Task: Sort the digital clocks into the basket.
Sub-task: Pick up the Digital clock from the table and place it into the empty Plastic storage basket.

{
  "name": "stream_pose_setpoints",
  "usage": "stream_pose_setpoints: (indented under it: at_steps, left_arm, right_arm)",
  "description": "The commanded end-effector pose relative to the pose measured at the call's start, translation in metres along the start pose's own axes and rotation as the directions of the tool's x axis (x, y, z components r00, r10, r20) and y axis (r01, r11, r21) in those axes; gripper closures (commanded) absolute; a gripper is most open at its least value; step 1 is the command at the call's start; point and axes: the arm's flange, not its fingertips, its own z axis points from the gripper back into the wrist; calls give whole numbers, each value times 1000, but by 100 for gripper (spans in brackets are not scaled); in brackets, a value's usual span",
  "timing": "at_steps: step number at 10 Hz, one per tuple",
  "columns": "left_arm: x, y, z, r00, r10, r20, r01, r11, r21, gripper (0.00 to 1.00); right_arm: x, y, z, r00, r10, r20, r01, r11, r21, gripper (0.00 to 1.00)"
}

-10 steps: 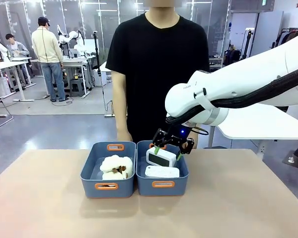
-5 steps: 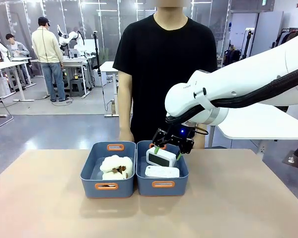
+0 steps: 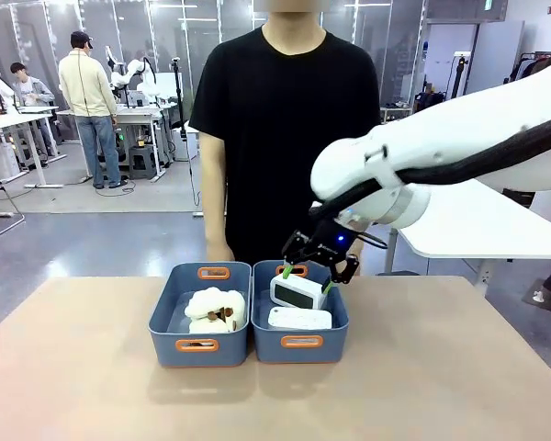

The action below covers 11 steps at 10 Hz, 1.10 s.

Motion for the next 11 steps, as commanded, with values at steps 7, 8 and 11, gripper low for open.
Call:
stream_pose_setpoints:
  at_steps: [7,8,11]
  left_arm:
    - [-2,-3,2,1000,-2,-15,2,1000,-11,0]
    - [-2,-3,2,1000,-2,-15,2,1000,-11,0]
    - [-2,-3,2,1000,-2,-15,2,1000,-11,0]
  right_arm:
    - [-67,-343,163,938,-346,3,200,549,812,4]
    - [-78,-380,171,944,-328,41,133,491,861,4]
    - [-102,-396,185,925,-375,68,135,488,863,4]
